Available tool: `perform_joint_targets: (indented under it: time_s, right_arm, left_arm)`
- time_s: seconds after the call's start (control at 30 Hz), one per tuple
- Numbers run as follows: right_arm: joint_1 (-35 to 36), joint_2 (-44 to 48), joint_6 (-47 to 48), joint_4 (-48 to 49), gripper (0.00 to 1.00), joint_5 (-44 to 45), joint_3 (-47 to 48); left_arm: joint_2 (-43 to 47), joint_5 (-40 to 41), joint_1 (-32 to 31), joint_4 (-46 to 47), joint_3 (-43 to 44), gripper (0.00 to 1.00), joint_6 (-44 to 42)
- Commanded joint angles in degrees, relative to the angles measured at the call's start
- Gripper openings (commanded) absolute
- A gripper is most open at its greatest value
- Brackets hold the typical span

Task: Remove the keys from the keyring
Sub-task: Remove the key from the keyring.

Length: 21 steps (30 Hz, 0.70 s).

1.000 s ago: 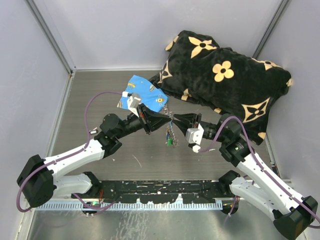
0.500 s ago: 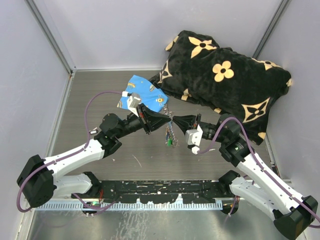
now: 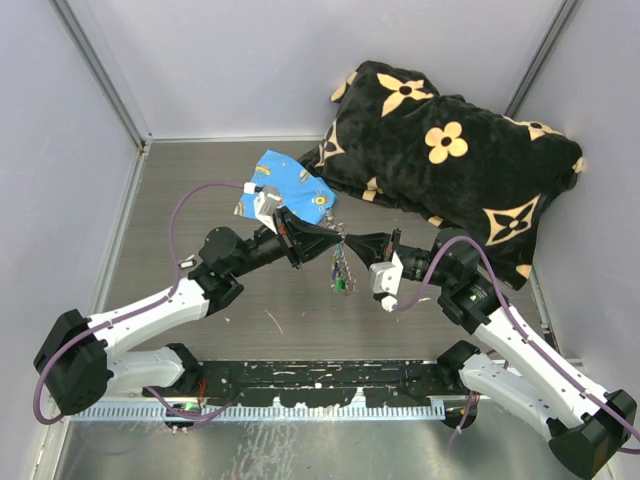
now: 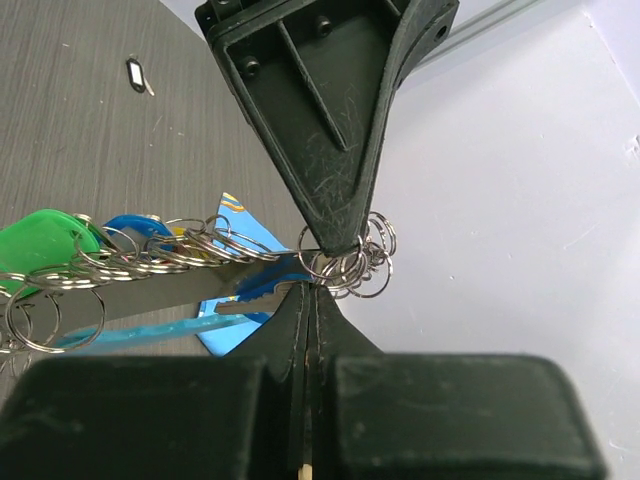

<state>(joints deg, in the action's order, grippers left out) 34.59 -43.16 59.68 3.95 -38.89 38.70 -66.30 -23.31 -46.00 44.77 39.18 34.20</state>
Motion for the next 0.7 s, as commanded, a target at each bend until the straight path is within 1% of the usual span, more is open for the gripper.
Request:
perform_joint_targets:
  time_s: [0.0,0.33,0.53,0.6,0.67]
  right_arm:
    - [1.3,0.2,2.1,-1.0,0.01,-0.1,2.3]
    - [2.2,0.3,7.6,-5.4,0.01,-0.6,3.6]
    - [3.3,0.0,13.3,-7.6,0.01,-0.1,3.4]
    - [3.9,-0.1,14.3,-7.8,0.02,0.5,3.2]
    - [4.2,-0.1,15.3,-7.9,0.06,1.0,3.1]
  left_arm:
    - [0.5,1.4,0.3,7.2,0.8,0.0,1.0]
    - [0.1,1.6,0.2,6.8,0.6,0.0,0.8]
    - [-0.1,2.1,0.3,6.9,0.1,0.0,0.3]
    - [-0.3,2.5,0.3,7.2,-0.2,0.0,0.1]
    - [-0.4,2.8,0.3,7.2,-0.5,0.0,-0.1]
